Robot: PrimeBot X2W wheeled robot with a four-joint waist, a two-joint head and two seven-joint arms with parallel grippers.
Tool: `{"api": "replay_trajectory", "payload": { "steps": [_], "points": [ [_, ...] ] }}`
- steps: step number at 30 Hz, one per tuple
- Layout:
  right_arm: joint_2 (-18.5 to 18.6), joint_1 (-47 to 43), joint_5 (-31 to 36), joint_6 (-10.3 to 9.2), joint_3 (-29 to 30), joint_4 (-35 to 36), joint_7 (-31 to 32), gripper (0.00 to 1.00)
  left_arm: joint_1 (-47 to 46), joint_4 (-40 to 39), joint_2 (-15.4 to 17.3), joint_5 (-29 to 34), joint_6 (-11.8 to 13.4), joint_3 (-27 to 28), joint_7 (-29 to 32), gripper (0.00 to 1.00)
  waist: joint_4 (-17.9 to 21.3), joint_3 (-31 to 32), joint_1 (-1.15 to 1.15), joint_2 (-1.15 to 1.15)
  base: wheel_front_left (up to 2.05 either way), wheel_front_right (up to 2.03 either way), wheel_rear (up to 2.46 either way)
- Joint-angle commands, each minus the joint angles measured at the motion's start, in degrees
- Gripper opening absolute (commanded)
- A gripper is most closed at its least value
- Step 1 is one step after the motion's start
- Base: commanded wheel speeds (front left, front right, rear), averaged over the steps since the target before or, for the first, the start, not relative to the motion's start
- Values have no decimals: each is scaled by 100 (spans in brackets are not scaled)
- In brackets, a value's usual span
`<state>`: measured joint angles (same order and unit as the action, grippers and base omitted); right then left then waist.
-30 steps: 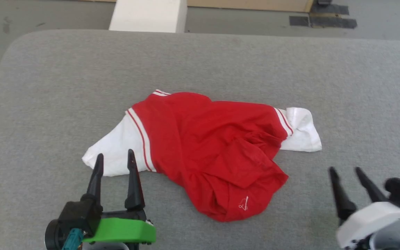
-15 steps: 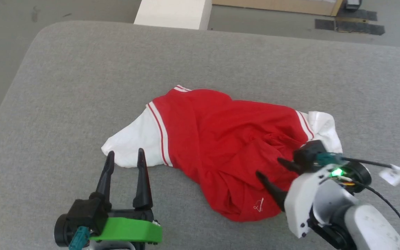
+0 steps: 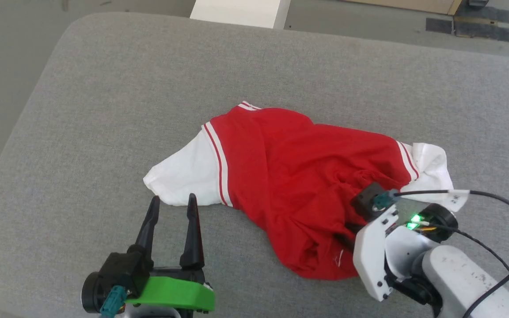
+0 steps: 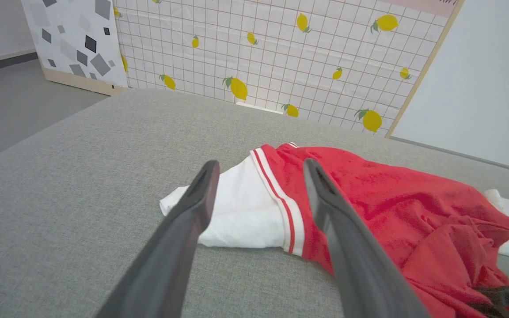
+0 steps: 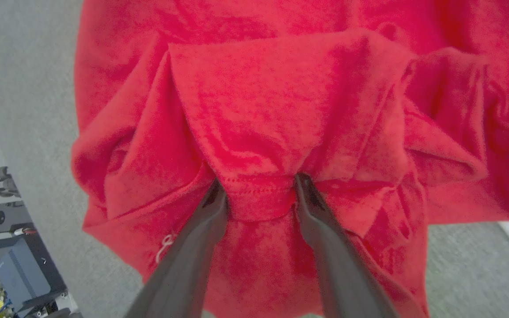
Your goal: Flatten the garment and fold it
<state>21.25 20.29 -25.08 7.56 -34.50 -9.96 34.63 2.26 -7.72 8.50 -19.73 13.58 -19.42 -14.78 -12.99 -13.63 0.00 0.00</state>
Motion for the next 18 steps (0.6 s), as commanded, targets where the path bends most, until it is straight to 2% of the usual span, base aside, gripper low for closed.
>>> {"api": "replay_trajectory", "payload": {
  "steps": [1,5,9,14,18],
  "points": [
    [-14,-74,-79,-8,15,-102,-41,0,-87,37,-32,28,-55,30,-21,100,65,106,0,0,0,0,0],
    [140,-211,-313,-8,274,247,-32,0,-44,147,-19,14,-110,57,-21,100,154,270,0,0,0,0,0],
    [507,-734,-650,-8,520,1001,427,0,24,175,-24,-20,-128,83,-21,100,237,333,0,0,0,0,0],
    [1106,-1946,-1058,-8,951,2101,1206,0,59,210,-61,-53,-158,61,-21,100,246,294,0,0,0,0,0],
    [1253,-3079,-1118,-8,1515,2689,1727,0,82,251,-90,-73,-163,71,-21,100,212,252,0,0,0,0,0]
  ]
}}
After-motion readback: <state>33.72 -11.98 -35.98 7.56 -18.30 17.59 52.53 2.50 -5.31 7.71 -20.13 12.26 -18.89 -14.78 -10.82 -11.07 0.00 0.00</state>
